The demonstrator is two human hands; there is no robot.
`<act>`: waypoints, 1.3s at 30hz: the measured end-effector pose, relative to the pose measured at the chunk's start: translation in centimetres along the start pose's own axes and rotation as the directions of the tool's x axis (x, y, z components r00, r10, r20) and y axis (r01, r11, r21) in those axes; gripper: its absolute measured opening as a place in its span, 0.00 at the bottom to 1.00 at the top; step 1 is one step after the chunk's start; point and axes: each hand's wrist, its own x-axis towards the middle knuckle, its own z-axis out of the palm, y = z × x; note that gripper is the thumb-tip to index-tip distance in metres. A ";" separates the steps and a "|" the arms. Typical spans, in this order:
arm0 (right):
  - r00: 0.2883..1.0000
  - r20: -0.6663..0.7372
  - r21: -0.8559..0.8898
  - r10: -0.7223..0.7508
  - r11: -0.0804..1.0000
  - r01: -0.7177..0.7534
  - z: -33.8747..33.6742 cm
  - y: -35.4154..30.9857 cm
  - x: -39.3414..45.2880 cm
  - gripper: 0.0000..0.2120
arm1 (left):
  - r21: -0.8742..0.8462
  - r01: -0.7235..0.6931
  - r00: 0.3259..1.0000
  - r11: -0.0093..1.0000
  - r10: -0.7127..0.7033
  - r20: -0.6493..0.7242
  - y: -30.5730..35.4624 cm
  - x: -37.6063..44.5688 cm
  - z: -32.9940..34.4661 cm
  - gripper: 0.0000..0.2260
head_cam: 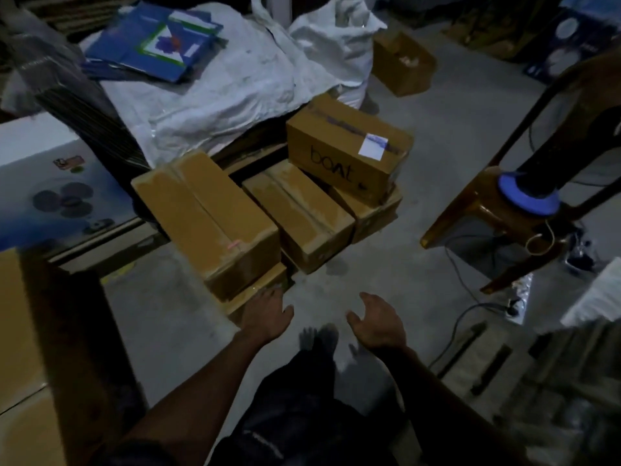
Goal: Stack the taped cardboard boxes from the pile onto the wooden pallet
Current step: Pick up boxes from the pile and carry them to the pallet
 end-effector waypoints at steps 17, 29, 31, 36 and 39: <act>0.984 0.062 -0.029 -0.167 0.985 0.169 -24.3 4.5 33.7 0.23 | -0.086 0.198 0.976 0.976 -0.204 -0.070 17.8 30.0 -12.9 0.24; 0.905 0.218 -0.152 -0.364 0.904 0.400 -37.1 7.1 51.6 0.25 | -0.313 0.449 0.853 0.837 -0.506 -0.127 29.3 41.3 -17.0 0.25; 0.900 0.244 -0.187 -0.362 0.893 0.410 -38.0 6.3 53.9 0.27 | -0.337 0.461 0.836 0.821 -0.529 -0.146 29.5 43.3 -17.8 0.25; 0.900 0.197 -0.170 -0.389 0.890 0.422 -39.2 4.2 59.8 0.28 | -0.375 0.453 0.826 0.808 -0.539 -0.164 28.3 49.2 -19.7 0.25; 0.904 0.173 -0.158 -0.392 0.895 0.418 -40.4 3.1 62.4 0.29 | -0.447 0.441 0.826 0.779 -0.547 -0.138 27.4 52.1 -21.2 0.25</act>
